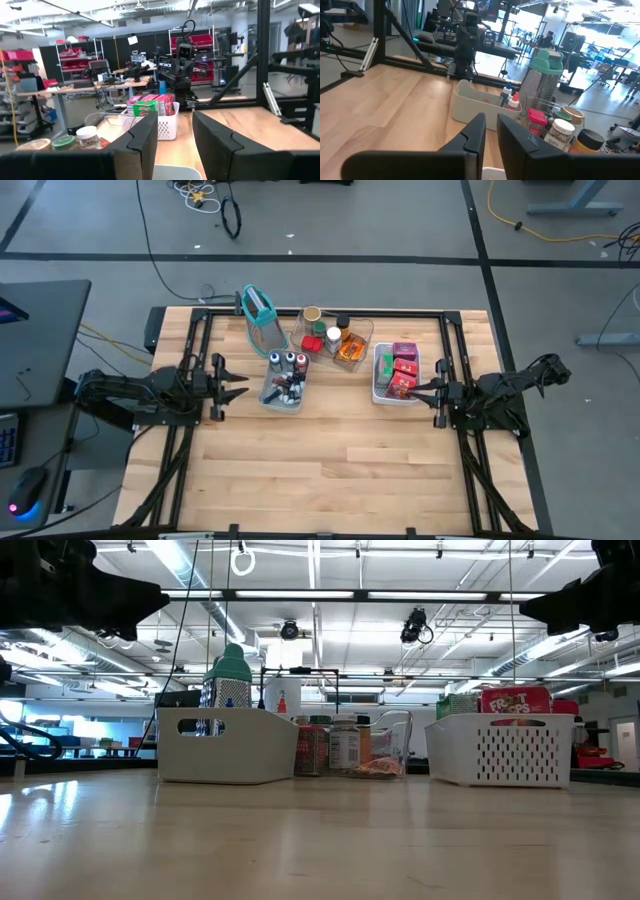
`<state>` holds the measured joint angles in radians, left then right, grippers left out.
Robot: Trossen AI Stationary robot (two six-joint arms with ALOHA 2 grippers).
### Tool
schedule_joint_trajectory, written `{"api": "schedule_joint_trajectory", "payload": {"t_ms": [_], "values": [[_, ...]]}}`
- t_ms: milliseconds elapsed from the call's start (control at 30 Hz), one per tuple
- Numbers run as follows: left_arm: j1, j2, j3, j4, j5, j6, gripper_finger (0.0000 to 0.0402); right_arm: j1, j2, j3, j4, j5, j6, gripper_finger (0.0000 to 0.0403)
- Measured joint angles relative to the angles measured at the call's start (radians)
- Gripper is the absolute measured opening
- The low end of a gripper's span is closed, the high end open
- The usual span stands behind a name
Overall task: Pick & Place Kitchen Items
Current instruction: Return to Home Position
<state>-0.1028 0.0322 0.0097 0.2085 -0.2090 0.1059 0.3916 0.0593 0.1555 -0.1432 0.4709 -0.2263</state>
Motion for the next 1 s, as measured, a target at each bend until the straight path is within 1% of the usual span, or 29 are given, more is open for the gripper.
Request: {"api": "schedule_joint_trajectory", "payload": {"t_ms": [333, 1000], "values": [[0.000, 0.000, 0.000, 0.000, 0.000, 0.122, 0.0130, 0.000, 0.000, 0.000, 0.022, 0.000, 0.003, 0.0059], [0.000, 0.000, 0.000, 0.000, 0.000, 0.132, 0.0130, 0.000, 0.000, 0.000, 0.031, 0.000, 0.004, 0.0059]]}}
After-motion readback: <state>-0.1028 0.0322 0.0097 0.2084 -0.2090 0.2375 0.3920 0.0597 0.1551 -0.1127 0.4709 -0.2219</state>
